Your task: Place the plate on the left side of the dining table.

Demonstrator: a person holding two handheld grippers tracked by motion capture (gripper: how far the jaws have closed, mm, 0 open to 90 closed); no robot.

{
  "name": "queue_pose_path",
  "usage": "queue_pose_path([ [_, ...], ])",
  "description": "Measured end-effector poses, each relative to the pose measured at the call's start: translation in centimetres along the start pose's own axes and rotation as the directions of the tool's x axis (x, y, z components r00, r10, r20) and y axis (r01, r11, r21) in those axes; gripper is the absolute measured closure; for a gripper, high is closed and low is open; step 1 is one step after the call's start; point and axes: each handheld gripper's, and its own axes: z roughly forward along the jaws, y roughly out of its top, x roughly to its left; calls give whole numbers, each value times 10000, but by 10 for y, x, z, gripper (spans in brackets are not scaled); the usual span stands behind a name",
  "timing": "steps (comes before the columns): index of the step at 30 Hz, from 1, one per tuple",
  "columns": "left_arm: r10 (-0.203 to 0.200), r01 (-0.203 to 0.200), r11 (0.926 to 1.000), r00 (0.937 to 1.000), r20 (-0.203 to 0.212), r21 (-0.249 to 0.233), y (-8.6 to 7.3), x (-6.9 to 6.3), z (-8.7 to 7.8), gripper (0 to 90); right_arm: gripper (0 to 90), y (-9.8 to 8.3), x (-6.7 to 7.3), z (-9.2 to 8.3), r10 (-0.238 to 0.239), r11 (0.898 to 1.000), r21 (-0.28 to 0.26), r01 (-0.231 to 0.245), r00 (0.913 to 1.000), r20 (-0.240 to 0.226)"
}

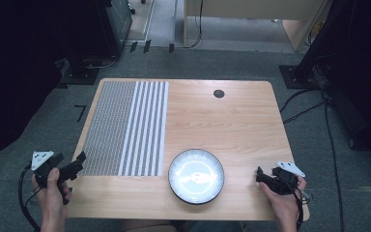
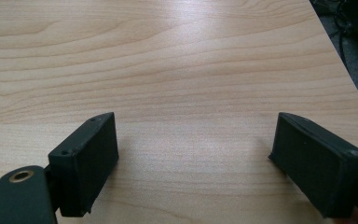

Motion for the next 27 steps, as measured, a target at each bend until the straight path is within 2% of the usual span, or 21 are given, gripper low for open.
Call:
queue_pose_path([
  [3,275,-279,9995,9990,340,138,-11,-2,4,170,142,0,-1,0,-26,10000,-16,26,10000,-81],
  [5,77,-96,9990,9991,414,447,-18,1,10,174,141,0,-1,0,-34,10000,-14,33,10000,-76],
  [6,77,-96,9990,9991,414,447,-18,1,10,175,141,0,-1,0,-34,10000,-14,33,10000,-76],
  [7,109,-137,9973,9992,388,720,-24,2,12,175,139,2,0,2,42,10000,10,-42,10000,38],
  [10,205,-235,9946,9993,308,1008,-32,2,13,175,138,2,1,2,55,10000,7,-55,10000,65],
  [18,203,-248,9946,9987,461,1010,-30,-4,13,175,140,2,1,2,60,10000,5,-60,10000,68],
  [22,192,-262,9942,9975,679,1042,-29,-11,16,175,147,2,1,2,99,9999,-20,-98,9999,108],
  [24,275,-352,9938,9969,733,1055,-29,-13,16,175,147,2,1,2,108,9999,-16,-108,9999,115],
  [27,538,-644,9922,9936,996,1069,-29,-26,19,175,155,3,1,1,232,9997,13,-232,9997,105],
])
